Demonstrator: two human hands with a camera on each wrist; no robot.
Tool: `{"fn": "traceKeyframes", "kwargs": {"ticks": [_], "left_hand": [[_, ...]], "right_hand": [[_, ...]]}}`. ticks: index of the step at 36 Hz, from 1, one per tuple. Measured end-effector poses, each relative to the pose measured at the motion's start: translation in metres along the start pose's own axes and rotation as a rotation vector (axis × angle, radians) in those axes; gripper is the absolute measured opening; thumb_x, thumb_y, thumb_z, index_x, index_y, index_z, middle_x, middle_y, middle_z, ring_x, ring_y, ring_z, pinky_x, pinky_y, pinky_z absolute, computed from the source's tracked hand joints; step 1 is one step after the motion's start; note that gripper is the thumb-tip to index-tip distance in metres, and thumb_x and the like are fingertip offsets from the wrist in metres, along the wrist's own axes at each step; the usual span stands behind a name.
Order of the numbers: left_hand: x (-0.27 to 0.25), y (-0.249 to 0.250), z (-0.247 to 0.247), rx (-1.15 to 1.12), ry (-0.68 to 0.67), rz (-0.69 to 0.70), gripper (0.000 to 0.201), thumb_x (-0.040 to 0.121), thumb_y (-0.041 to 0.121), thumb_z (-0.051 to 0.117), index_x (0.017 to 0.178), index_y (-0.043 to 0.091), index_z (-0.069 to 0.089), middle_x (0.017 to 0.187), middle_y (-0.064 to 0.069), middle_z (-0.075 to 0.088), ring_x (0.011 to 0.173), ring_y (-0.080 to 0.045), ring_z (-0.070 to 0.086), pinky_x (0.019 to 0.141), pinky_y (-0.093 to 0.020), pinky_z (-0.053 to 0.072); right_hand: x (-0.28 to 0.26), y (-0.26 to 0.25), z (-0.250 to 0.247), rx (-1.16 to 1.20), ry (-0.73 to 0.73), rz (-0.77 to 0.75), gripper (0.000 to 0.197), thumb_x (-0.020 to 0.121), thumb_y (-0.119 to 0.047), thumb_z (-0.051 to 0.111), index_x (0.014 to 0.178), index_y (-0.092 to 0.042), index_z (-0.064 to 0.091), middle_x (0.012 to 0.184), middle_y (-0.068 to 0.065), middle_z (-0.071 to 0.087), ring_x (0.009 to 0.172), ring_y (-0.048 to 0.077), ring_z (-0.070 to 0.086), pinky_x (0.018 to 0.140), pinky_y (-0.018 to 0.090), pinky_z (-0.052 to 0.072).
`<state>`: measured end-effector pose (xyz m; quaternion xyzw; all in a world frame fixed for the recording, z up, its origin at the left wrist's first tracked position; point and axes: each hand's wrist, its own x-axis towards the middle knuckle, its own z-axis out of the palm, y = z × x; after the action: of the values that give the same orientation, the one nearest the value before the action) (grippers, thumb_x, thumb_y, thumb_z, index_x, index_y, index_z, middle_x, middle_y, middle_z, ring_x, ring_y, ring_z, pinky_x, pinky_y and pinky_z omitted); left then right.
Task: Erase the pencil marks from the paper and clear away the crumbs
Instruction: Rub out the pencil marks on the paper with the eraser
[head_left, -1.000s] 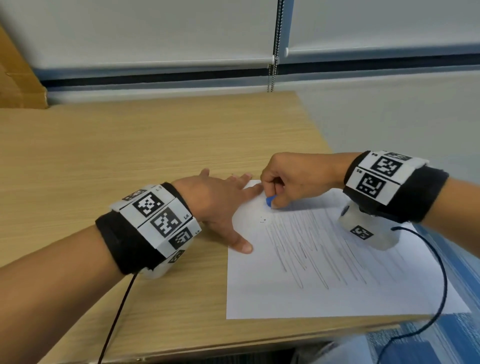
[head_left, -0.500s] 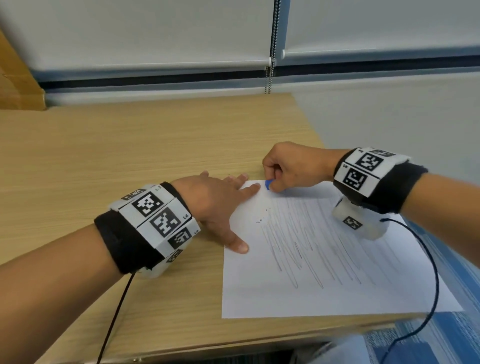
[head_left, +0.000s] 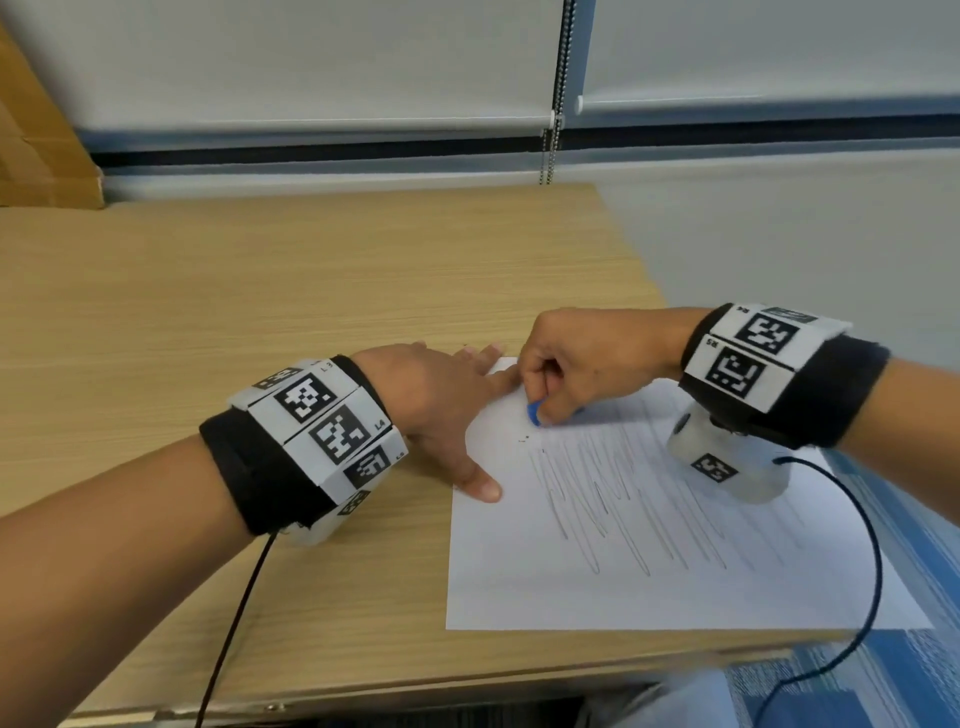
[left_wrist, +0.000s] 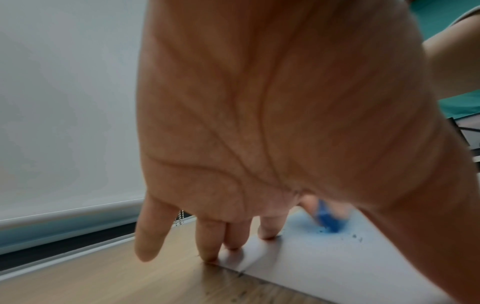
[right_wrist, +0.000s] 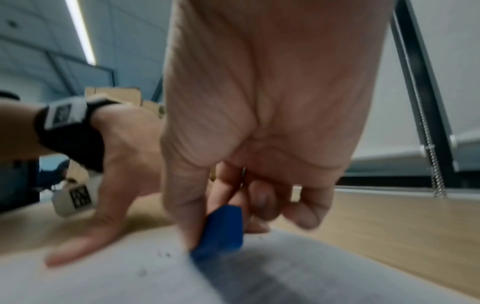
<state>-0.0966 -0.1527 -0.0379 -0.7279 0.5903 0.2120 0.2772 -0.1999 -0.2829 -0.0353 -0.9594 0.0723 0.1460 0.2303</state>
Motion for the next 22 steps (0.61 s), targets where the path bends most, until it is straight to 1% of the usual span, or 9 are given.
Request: {"fn": "traceKeyframes", "kwargs": {"ticks": [3, 4, 8, 9, 13, 14, 16, 19, 22], "left_hand": [[-0.001, 0.001, 0.0, -0.001, -0.011, -0.014, 0.123, 0.072, 0.073, 0.062, 0.146, 0.035, -0.028, 0.156, 0.007, -0.032, 0.149, -0.016, 0.001, 0.119, -0.053, 0.006], [-0.001, 0.001, 0.0, 0.0, -0.013, -0.018, 0.123, 0.072, 0.073, 0.062, 0.146, 0.035, -0.028, 0.156, 0.007, -0.032, 0.149, -0.016, 0.001, 0.119, -0.053, 0.006], [0.0, 0.002, 0.0, 0.016, -0.001, -0.013, 0.122, 0.072, 0.074, 0.062, 0.148, 0.035, -0.025, 0.157, 0.006, -0.029, 0.15, -0.018, 0.002, 0.119, -0.053, 0.008], [0.0, 0.002, -0.001, 0.02, -0.002, -0.014, 0.122, 0.072, 0.073, 0.062, 0.148, 0.035, -0.025, 0.157, 0.005, -0.028, 0.15, -0.018, 0.002, 0.119, -0.053, 0.009], [0.001, 0.001, 0.0, 0.003, 0.005, -0.005, 0.123, 0.07, 0.074, 0.063, 0.148, 0.037, -0.025, 0.158, 0.004, -0.027, 0.15, -0.018, 0.002, 0.118, -0.055, 0.008], [0.001, 0.0, 0.001, -0.002, 0.011, -0.001, 0.123, 0.07, 0.074, 0.063, 0.148, 0.037, -0.024, 0.159, 0.004, -0.026, 0.15, -0.017, 0.002, 0.118, -0.055, 0.008], [0.001, -0.001, 0.002, 0.003, 0.017, 0.0, 0.122, 0.07, 0.075, 0.063, 0.149, 0.037, -0.022, 0.159, 0.005, -0.026, 0.15, -0.017, 0.003, 0.118, -0.054, 0.01], [0.001, 0.0, 0.002, 0.017, 0.016, -0.001, 0.121, 0.071, 0.075, 0.062, 0.15, 0.035, -0.021, 0.158, 0.005, -0.026, 0.149, -0.018, 0.006, 0.118, -0.054, 0.012], [0.002, 0.0, 0.003, 0.019, 0.019, -0.002, 0.119, 0.071, 0.076, 0.061, 0.152, 0.034, -0.016, 0.159, 0.005, -0.025, 0.149, -0.02, 0.008, 0.118, -0.054, 0.013]], "right_hand": [[0.001, 0.008, 0.001, -0.009, 0.146, 0.024, 0.013, 0.078, -0.011, 0.072, 0.069, -0.011, 0.063, 0.062, -0.002, 0.058, 0.051, 0.004, 0.046, 0.052, 0.017, 0.04], [-0.001, 0.008, 0.003, 0.025, 0.121, 0.02, 0.012, 0.077, -0.011, 0.073, 0.069, -0.01, 0.064, 0.062, 0.0, 0.059, 0.051, 0.004, 0.046, 0.052, 0.017, 0.04], [-0.012, -0.005, 0.008, 0.115, -0.167, -0.024, 0.01, 0.078, -0.013, 0.076, 0.073, -0.009, 0.068, 0.063, 0.003, 0.063, 0.053, 0.004, 0.052, 0.056, 0.019, 0.045], [-0.012, -0.006, 0.007, 0.114, -0.167, -0.024, 0.009, 0.078, -0.014, 0.076, 0.074, -0.009, 0.069, 0.064, 0.003, 0.064, 0.054, 0.004, 0.053, 0.056, 0.018, 0.045], [-0.003, 0.002, 0.004, 0.08, 0.066, -0.018, 0.009, 0.078, -0.015, 0.075, 0.074, -0.009, 0.069, 0.073, 0.009, 0.068, 0.058, 0.006, 0.052, 0.055, 0.02, 0.043], [-0.003, 0.002, 0.006, 0.09, 0.083, -0.018, 0.009, 0.078, -0.014, 0.074, 0.074, -0.008, 0.069, 0.073, 0.011, 0.067, 0.058, 0.007, 0.052, 0.055, 0.021, 0.043], [-0.006, -0.001, 0.01, 0.122, 0.006, -0.03, 0.008, 0.077, -0.013, 0.075, 0.073, -0.01, 0.069, 0.073, 0.013, 0.066, 0.059, 0.01, 0.053, 0.057, 0.025, 0.044], [-0.01, -0.011, 0.014, 0.14, -0.178, -0.058, 0.008, 0.076, -0.014, 0.077, 0.075, -0.01, 0.07, 0.069, 0.011, 0.066, 0.058, 0.011, 0.054, 0.056, 0.022, 0.044], [-0.005, -0.01, 0.01, 0.156, -0.082, -0.049, 0.008, 0.077, -0.013, 0.077, 0.078, -0.007, 0.073, 0.071, 0.01, 0.069, 0.058, 0.007, 0.055, 0.056, 0.015, 0.043]]}}
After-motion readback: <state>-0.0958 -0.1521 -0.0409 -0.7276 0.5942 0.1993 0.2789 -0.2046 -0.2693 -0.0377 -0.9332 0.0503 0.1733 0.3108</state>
